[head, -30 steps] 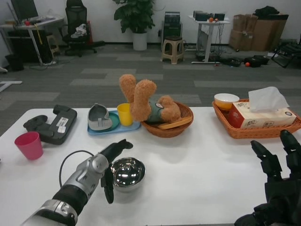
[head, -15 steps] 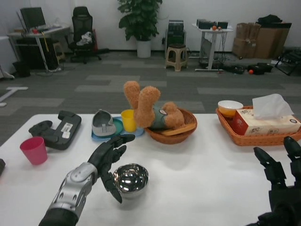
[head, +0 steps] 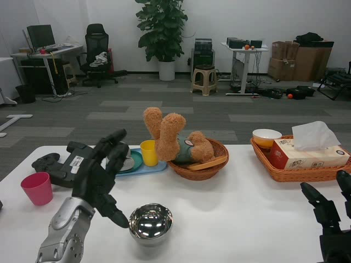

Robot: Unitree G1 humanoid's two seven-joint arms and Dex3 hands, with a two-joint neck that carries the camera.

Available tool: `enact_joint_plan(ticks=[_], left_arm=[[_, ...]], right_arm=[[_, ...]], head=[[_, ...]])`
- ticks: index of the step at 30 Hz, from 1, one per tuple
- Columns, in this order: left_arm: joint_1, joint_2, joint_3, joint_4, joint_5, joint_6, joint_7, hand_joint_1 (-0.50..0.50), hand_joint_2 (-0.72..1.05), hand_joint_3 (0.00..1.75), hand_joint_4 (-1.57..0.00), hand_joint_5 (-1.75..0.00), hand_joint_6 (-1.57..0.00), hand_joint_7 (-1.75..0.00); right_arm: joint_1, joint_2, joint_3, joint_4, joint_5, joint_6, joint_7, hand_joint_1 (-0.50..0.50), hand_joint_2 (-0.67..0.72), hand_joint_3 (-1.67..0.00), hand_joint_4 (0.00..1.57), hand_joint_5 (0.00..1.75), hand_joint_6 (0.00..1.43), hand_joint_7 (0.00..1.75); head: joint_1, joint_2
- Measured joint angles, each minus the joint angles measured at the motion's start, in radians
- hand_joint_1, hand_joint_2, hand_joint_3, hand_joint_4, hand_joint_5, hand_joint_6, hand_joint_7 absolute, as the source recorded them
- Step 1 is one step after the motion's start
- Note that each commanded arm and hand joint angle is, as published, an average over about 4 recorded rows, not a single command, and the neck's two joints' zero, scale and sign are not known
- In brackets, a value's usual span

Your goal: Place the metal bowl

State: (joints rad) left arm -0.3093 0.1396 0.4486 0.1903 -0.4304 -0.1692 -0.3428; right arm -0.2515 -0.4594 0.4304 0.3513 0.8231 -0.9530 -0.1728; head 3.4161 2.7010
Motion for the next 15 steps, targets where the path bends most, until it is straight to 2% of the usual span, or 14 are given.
enact_joint_plan(ticks=[10,15], left_arm=[[0.0,0.006,0.053,-0.03,-0.014,-0.029,0.007,-0.5,0.52,0.09,0.0,0.0,-0.26,-0.7],[0.0,0.006,0.053,-0.03,-0.014,-0.035,0.009,-0.5,0.52,0.09,0.0,0.0,-0.26,-0.7]], right_arm=[[0.0,0.0,-0.003,0.0,0.0,0.0,0.0,0.25,0.66,-0.24,0.4,0.68,0.0,0.56],[-0.001,-0.001,-0.003,-0.002,0.0,0.0,0.0,0.25,0.66,-0.18,0.4,0.68,0.0,0.56]], head=[[-0.031,0.017],[-0.089,0.022]])
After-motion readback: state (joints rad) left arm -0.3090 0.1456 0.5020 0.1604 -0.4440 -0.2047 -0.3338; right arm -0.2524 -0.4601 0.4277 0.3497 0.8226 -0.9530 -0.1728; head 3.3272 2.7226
